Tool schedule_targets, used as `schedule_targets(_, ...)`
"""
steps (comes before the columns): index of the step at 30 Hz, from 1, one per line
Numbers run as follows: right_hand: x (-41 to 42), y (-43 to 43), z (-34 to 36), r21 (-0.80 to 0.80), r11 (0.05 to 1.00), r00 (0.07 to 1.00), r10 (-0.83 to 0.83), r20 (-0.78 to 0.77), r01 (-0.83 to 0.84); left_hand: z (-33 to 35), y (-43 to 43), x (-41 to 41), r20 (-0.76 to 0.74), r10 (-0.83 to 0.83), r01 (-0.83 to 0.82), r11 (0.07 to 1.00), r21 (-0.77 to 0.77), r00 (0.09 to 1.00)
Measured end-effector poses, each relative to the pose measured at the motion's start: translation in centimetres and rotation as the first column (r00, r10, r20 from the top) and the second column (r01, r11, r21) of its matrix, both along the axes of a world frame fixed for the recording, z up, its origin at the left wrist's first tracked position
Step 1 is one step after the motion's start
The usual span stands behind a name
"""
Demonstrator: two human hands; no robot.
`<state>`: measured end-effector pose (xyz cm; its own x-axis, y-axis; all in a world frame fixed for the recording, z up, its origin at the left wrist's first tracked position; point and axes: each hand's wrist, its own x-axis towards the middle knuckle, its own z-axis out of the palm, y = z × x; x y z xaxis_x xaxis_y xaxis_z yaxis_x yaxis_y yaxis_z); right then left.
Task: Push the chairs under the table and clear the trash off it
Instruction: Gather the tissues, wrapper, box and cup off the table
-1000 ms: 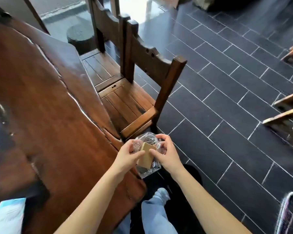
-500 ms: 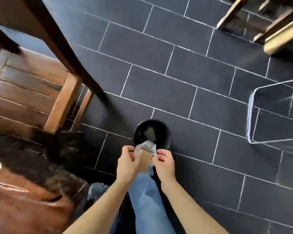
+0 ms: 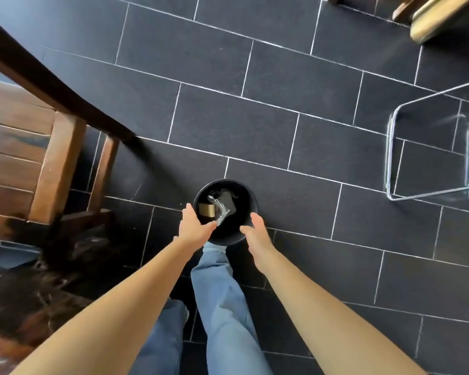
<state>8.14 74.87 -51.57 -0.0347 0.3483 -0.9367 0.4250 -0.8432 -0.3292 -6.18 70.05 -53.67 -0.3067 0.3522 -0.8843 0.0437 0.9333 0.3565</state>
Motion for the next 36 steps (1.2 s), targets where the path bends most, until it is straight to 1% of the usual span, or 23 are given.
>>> schedule_targets(4,-1.3,-0.2,1.3,0.083,0.993,0.996,0.085,-0.036,-0.082,0.3,-1.5,-1.3,-0.048,-0.048,0.050,0.998,0.039,0.998)
schedule_targets(5,-1.7,-0.4,1.7,0.092,0.991,0.993,0.106,-0.044,-0.102,0.6,-1.9,-1.4,-0.074,-0.076,0.078,0.997,0.027,0.994)
schedule_targets(9,-3.5,-2.1,3.5,0.128,0.965,0.968,0.239,-0.073,-0.229,3.5,-4.0,-1.8,-0.236,-0.231,0.235,0.972,-0.010,0.944)
schedule_targets(12,-5.6,-4.4,5.1,0.184,0.913,0.921,0.382,-0.074,-0.364,6.5,-6.2,-2.9,-0.357,-0.285,0.318,0.947,0.035,0.889)
schedule_targets(15,-8.3,-7.1,7.3,0.296,0.819,0.847,0.529,-0.061,-0.491,10.2,-9.3,-5.7,-0.521,-0.268,0.364,0.927,0.090,0.810)
schedule_targets(17,-10.5,-8.8,9.3,0.400,0.719,0.780,0.625,-0.017,-0.568,12.8,-12.2,-8.4,-0.633,-0.204,0.350,0.930,0.114,0.747)
schedule_targets(18,-11.8,-9.8,10.3,0.463,0.646,0.738,0.675,0.024,-0.606,14.2,-14.1,-10.0,-0.671,-0.165,0.328,0.937,0.123,0.723)
schedule_targets(20,-14.7,-11.7,12.4,0.587,0.474,0.639,0.762,0.099,-0.656,17.0,-18.4,-13.0,-0.724,-0.096,0.271,0.954,0.129,0.683)
schedule_targets(22,-18.1,-14.1,14.2,0.678,0.302,0.525,0.839,0.145,-0.670,19.5,-23.8,-15.8,-0.772,-0.021,0.194,0.972,0.134,0.636)
schedule_targets(25,-23.6,-18.9,16.7,0.757,0.096,0.340,0.924,0.174,-0.646,22.6,-32.8,-18.2,-0.823,0.123,-0.003,0.989,0.145,0.554)
schedule_targets(27,-26.9,-23.0,18.0,0.783,0.004,0.228,0.958,0.176,-0.623,24.1,-38.8,-18.3,-0.840,0.247,-0.181,0.967,0.180,0.484)
schedule_targets(29,-29.5,-27.7,18.8,0.795,-0.062,0.127,0.977,0.172,-0.603,25.2,-44.7,-17.5,-0.831,0.407,-0.366,0.891,0.269,0.380)
schedule_targets(30,-30.4,-30.2,19.1,0.802,-0.097,0.077,0.982,0.175,-0.589,25.6,-47.7,-16.9,-0.814,0.495,-0.454,0.826,0.332,0.304)
schedule_targets(31,-31.2,-32.6,19.3,0.806,-0.134,0.025,0.983,0.181,-0.577,25.8,-50.7,-16.2,-0.796,0.569,-0.531,0.749,0.396,0.209)
schedule_targets(33,-32.4,-37.1,19.8,0.806,-0.203,-0.095,0.979,0.181,-0.556,26.3,-56.2,-14.6,-0.747,0.665,-0.650,0.569,0.503,0.004)
schedule_targets(34,-32.8,-39.2,20.0,0.802,-0.234,-0.162,0.972,0.173,-0.550,26.6,-58.5,-13.7,-0.719,0.689,-0.693,0.473,0.544,-0.094)
schedule_targets(36,-33.6,-43.1,20.4,0.782,-0.298,-0.299,0.942,0.150,-0.547,26.7,-62.5,-11.8,-0.654,0.714,-0.750,0.283,0.597,-0.251)
